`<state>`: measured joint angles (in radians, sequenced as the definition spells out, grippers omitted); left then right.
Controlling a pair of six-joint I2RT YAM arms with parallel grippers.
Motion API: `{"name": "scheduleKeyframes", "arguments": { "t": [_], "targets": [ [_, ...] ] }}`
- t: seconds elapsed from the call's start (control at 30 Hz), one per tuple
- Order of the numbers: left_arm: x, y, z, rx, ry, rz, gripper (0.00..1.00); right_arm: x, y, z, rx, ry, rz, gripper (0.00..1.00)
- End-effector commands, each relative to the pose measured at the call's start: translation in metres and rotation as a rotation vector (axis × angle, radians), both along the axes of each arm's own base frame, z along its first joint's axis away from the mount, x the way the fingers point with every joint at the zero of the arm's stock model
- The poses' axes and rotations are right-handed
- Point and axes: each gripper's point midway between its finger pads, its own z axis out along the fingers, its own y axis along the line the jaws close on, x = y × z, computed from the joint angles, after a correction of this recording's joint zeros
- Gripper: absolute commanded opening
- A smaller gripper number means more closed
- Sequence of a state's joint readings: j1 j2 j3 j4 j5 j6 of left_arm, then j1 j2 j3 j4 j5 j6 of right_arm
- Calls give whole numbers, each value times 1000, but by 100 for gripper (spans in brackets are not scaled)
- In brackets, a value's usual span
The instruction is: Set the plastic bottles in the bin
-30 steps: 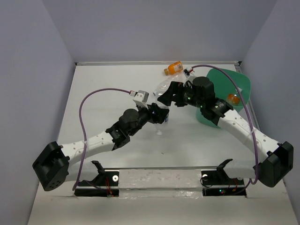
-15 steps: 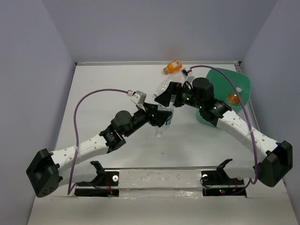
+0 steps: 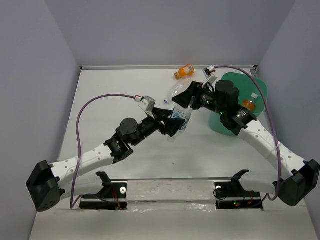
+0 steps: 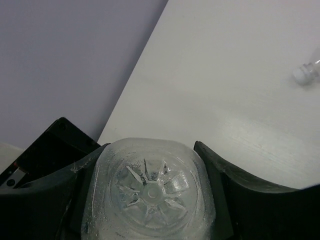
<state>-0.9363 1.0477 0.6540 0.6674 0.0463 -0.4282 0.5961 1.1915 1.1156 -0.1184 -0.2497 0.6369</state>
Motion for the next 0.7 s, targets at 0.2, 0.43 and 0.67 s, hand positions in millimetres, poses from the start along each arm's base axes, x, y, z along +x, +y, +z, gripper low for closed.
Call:
{"name": "scheduleKeyframes", "arguments": {
  "t": [0.2,0.43,0.67],
  "targets": [
    [54,45,-15,155,42,376,99,71,-203,129,-25,-276,-581,35],
    [127,32,-55,328,102,521,99,83,-321,109,-227,-241,-1007,35],
    [220,27,-98,432,151,556,99,90,-361,87,-389,-205,-1163,38]
  ]
}}
